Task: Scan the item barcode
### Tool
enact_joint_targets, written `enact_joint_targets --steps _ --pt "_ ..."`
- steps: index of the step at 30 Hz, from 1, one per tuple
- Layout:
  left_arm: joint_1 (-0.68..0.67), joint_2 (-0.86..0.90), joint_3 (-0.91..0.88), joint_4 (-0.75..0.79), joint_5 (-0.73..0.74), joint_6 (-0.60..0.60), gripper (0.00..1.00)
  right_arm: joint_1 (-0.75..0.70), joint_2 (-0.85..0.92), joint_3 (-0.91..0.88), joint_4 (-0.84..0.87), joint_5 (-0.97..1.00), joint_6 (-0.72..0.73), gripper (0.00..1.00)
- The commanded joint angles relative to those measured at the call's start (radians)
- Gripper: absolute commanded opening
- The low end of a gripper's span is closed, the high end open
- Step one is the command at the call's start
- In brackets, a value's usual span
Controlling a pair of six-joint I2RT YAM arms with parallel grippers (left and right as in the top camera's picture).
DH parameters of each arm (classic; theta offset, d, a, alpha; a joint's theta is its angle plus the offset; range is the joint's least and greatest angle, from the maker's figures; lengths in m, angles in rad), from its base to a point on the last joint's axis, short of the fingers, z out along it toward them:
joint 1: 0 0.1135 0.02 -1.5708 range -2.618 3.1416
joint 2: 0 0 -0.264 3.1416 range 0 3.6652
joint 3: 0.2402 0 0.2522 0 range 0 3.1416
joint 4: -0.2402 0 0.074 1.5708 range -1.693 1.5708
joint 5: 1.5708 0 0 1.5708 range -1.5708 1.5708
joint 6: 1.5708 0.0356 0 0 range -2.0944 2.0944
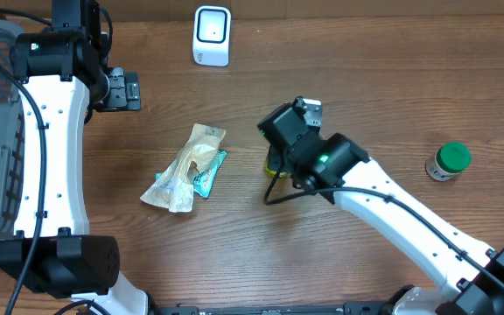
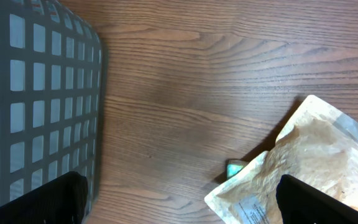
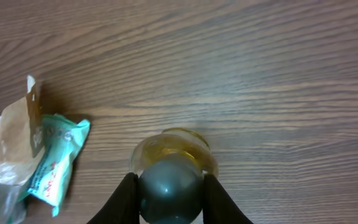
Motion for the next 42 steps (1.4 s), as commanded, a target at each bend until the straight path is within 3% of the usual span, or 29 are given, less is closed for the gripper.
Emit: enact_joint_targets --steps 1,6,28,35,39,42 --pt "-0.002 0.001 0.012 0.000 -0.010 0.007 1.00 0.058 -0.014 0.042 0.010 0.161 0.064 0.20" --pt "-0.002 0.001 0.012 0.000 -0.010 0.007 1.00 0.111 -0.013 0.042 0.010 0.259 0.087 0.21" --pt "-0.002 0.001 0.012 0.000 -0.010 0.007 1.00 0.110 0.015 0.040 -0.041 0.199 0.119 0.22" --pt "-0.002 0.001 0.012 0.000 -0.010 0.007 1.00 0.110 0.017 0.040 -0.043 0.198 0.119 0.50" --pt "-0.002 0.001 0.012 0.000 -0.010 0.007 1.00 0.110 0.017 0.040 -0.048 0.198 0.117 0.81" --pt "-0.002 0.001 0.012 0.000 -0.010 0.007 1.00 0.108 0.017 0.040 -0.046 0.198 0.099 0.91"
